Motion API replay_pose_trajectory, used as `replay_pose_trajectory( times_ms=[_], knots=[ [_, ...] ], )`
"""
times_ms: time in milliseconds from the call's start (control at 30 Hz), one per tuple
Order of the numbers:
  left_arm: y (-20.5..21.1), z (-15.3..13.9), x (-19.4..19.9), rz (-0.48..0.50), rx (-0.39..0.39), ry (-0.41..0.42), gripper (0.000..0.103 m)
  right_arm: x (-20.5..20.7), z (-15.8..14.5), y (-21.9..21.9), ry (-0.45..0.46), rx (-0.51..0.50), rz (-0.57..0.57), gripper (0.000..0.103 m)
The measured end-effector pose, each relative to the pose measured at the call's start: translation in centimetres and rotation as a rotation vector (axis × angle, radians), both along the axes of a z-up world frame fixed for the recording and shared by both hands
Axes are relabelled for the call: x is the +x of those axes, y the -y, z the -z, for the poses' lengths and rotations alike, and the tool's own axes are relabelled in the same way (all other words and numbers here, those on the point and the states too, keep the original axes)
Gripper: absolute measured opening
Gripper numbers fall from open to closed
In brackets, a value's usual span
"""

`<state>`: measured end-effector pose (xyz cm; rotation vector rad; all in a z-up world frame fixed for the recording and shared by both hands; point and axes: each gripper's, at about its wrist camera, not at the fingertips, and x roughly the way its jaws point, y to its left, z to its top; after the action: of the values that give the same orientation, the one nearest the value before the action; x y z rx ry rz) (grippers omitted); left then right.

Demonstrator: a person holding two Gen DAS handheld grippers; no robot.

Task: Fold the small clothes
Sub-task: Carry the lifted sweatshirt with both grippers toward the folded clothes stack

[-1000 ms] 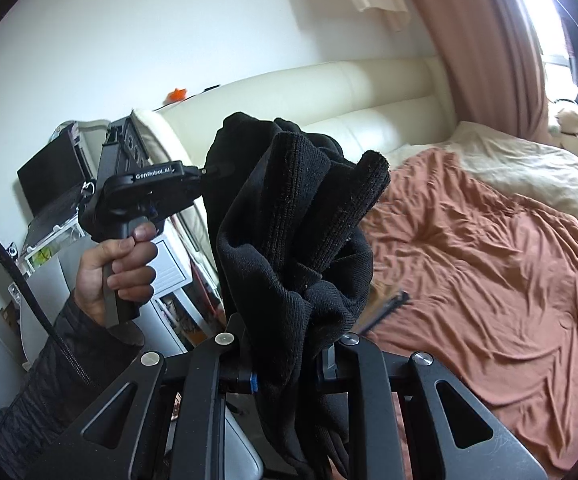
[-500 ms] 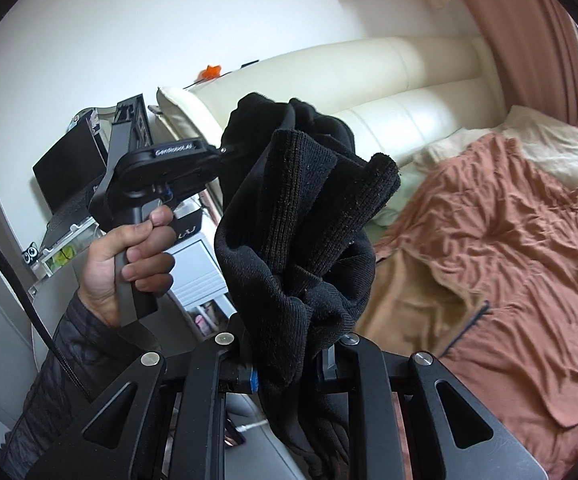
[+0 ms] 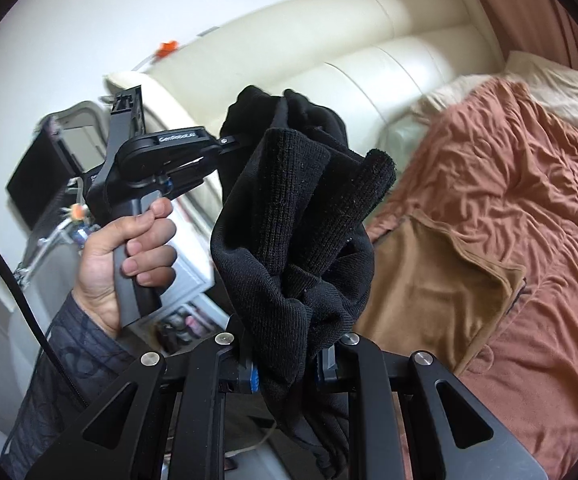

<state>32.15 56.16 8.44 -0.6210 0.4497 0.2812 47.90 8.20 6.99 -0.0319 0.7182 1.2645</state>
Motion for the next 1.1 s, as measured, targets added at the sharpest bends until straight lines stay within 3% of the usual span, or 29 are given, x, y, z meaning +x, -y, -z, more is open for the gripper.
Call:
replay_pose_trajectory(
  times_ms=[200, 733, 800, 867, 933, 1033, 1100],
  knots=[
    [-1.3, 2.9, 4.5, 0.028, -0.004, -0.041, 0.012, 3.2, 1.3, -2.3, -0.018, -0.023, 0.026, 0.015],
    [-2.4, 10.3, 16.0, 0.096, 0.030, -0.159, 0.012, 10.8, 7.9, -3.2, -0.103, -0.037, 0.129, 0.017],
    [-2.5, 11.4, 17.1, 0.087, 0.045, -0.183, 0.013, 11.8, 9.2, -3.3, -0.114, -0.079, 0.188, 0.023],
    [-2.5, 13.4, 18.7, 0.059, 0.088, -0.284, 0.018, 13.2, 11.2, -3.5, -0.155, -0.158, 0.253, 0.033],
    [-2.5, 14.9, 19.1, 0.034, 0.105, -0.350, 0.021, 14.1, 12.8, -3.0, -0.183, -0.222, 0.293, 0.037],
    [-2.7, 16.1, 18.5, 0.026, 0.105, -0.393, 0.021, 14.3, 13.0, -2.1, -0.174, -0.218, 0.300, 0.053],
    [-2.6, 16.6, 17.9, 0.039, 0.112, -0.404, 0.021, 14.1, 12.5, -1.3, -0.164, -0.206, 0.322, 0.053]
  ],
)
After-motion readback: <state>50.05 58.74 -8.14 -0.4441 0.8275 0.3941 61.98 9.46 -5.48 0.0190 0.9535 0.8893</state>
